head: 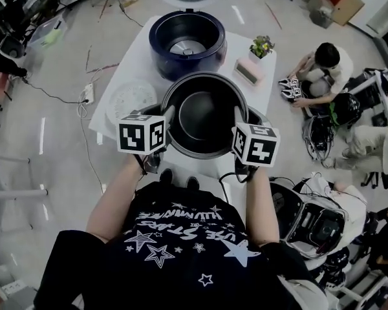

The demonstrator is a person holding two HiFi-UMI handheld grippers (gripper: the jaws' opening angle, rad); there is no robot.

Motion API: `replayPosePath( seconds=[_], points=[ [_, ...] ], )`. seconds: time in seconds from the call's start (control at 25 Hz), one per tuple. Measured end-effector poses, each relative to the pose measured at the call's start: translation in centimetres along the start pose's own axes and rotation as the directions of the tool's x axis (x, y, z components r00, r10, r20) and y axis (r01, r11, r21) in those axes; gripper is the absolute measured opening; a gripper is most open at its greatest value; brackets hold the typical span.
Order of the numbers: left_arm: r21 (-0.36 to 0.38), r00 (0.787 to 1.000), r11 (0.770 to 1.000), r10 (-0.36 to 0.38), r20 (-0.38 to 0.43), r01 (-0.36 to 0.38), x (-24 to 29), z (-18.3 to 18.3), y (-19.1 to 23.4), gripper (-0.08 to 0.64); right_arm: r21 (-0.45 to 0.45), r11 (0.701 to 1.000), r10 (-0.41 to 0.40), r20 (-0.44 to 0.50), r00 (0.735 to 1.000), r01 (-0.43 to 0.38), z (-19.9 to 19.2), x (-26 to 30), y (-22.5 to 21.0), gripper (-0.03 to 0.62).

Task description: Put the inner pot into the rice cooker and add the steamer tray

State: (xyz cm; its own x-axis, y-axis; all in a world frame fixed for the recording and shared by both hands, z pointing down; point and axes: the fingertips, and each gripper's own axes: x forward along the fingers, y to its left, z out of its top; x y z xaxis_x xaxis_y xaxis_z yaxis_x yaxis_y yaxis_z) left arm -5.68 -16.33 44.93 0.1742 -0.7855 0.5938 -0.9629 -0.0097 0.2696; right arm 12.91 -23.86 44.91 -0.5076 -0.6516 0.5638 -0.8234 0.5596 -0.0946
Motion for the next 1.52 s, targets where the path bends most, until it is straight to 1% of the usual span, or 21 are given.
replayPosePath(
  seconds=[0.2, 0.4, 0.6, 0.72, 0.88, 1.04, 1.2, 1.32, 1.52],
  points=[
    [-0.006, 0.996, 1.000, 0.020, 0.088, -0.020, -2.1, 2.1, -0.9, 0.066, -0.053, 0.998, 0.029, 0.074, 0.997, -0.025, 3.0, -1.6, 0.2, 0.077],
    [-0.010, 0.987, 0.999, 0.033, 0.154, -0.032, -3.6, 3.7, 0.0, 0.066, -0.071, 0.995, 0.071, 0.116, 0.991, -0.064, 4.8, -1.3, 1.6, 0.078],
    [-0.025, 0.982, 0.999, 0.039, 0.185, -0.035, -5.3, 8.6, 0.2, 0.064, -0.093, 0.992, 0.094, 0.149, 0.984, -0.081, 10.1, -1.6, 2.2, 0.078],
    [-0.015, 0.977, 0.999, 0.034, 0.211, -0.031, -5.5, 11.1, 1.1, 0.063, -0.105, 0.991, 0.100, 0.176, 0.979, -0.082, 12.7, -0.8, 2.6, 0.078],
    [-0.002, 0.978, 1.000, -0.010, 0.208, 0.011, -4.4, 13.0, 2.3, 0.064, -0.094, 0.992, 0.100, 0.186, 0.977, -0.083, 14.4, 0.9, 3.0, 0.078],
    [0.032, 0.976, 0.999, -0.046, 0.213, 0.040, -4.2, 16.6, 4.2, 0.066, -0.068, 0.995, 0.089, 0.195, 0.977, -0.078, 17.4, 2.5, 3.9, 0.078],
    [0.071, 0.971, 0.995, -0.080, 0.227, 0.066, -3.4, 20.4, 5.9, 0.066, -0.047, 0.998, 0.049, 0.219, 0.974, -0.039, 20.6, 3.9, 4.4, 0.078],
    [0.088, 0.966, 0.991, -0.115, 0.231, 0.097, -2.5, 22.5, 6.7, 0.066, -0.040, 0.999, 0.017, 0.235, 0.972, -0.008, 22.5, 4.7, 4.2, 0.078],
    [0.098, 0.964, 0.985, -0.161, 0.211, 0.143, -0.4, 25.7, 8.3, 0.066, -0.023, 0.999, -0.019, 0.225, 0.974, 0.025, 24.9, 7.1, 3.9, 0.078]
  ],
)
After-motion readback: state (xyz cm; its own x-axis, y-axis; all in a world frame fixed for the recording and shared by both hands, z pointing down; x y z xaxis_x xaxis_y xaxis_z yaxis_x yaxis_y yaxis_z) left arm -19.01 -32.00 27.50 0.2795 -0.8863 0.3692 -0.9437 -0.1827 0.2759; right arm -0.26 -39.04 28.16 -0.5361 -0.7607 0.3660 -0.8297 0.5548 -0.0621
